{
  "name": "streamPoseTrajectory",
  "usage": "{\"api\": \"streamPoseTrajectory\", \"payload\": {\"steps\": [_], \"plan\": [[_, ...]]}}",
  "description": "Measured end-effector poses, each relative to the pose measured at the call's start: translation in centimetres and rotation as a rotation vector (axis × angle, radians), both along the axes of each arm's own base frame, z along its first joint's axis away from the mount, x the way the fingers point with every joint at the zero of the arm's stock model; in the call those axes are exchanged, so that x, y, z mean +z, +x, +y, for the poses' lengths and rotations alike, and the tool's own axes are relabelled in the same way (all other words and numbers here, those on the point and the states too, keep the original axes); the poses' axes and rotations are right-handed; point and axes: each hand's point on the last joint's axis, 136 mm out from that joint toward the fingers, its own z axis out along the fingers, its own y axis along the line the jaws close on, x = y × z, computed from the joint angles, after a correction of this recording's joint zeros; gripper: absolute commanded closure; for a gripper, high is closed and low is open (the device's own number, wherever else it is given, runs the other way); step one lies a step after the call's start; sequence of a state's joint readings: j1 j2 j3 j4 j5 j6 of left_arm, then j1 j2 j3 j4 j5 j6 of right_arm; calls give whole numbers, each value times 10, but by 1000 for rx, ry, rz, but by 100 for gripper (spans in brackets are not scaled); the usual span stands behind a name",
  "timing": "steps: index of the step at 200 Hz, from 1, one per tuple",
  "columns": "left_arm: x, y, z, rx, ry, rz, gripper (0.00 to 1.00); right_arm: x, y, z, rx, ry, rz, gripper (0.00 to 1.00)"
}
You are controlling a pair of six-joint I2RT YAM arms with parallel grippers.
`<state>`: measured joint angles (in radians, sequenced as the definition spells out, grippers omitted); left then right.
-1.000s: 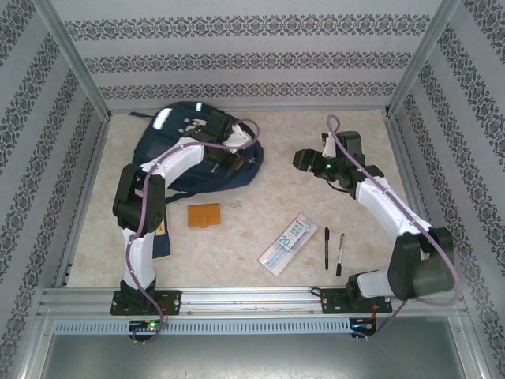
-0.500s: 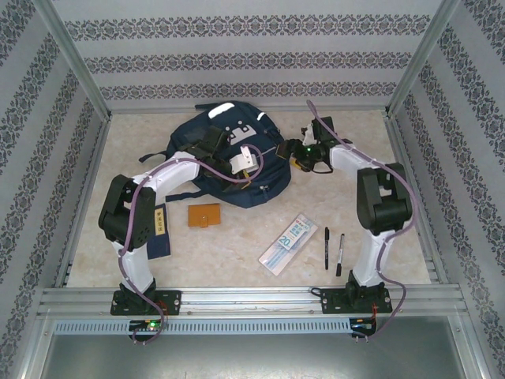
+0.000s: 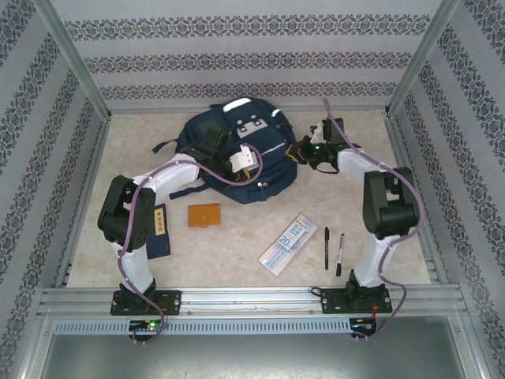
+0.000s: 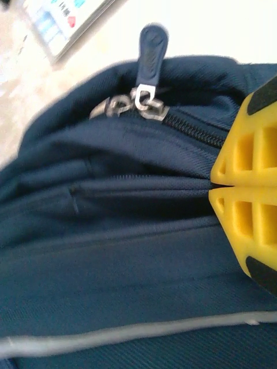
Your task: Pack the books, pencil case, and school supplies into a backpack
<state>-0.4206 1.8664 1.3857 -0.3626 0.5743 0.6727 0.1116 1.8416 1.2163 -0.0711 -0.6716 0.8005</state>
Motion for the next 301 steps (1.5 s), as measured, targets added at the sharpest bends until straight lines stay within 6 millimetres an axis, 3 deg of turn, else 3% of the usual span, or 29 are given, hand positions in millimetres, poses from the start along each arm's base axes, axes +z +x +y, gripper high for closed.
{"api": "streamPoseTrajectory", "payload": {"steps": [20,35,42,58,73,95,107,143,170,199,235,267,276,301], "plan": [[19,26,4,67,2,-63,100,18,-14,-12,-66,2,-42,100],[22,43,14,142,17,-96,98,16,-28,-8,-82,-1,-42,100],[21,48,19,177,26,-96,90,12,-36,0,-75,-5,-33,100],[15,54,30,247,30,-79,58,-4,-52,21,-32,-10,13,100],[8,50,33,277,16,-51,47,-20,-64,42,12,-8,60,99],[-10,21,36,281,-7,40,39,-34,-73,62,55,-7,92,80],[-13,9,40,303,-14,80,37,-36,-76,66,71,-3,99,75],[2,6,55,505,-49,184,37,-35,-80,61,105,-37,75,64],[4,-10,59,606,-101,300,36,-26,-94,55,161,-117,33,57],[-13,-33,72,699,-110,422,39,-11,-113,69,264,-211,-34,48],[-41,-26,83,781,-104,530,43,-1,-121,98,372,-309,-133,49],[-65,-22,82,781,-54,578,47,4,-113,100,426,-390,-237,48],[-64,-20,82,775,-49,576,53,5,-111,100,457,-411,-275,48],[-62,-20,81,742,-35,564,90,7,-110,103,594,-485,-419,47]]}}
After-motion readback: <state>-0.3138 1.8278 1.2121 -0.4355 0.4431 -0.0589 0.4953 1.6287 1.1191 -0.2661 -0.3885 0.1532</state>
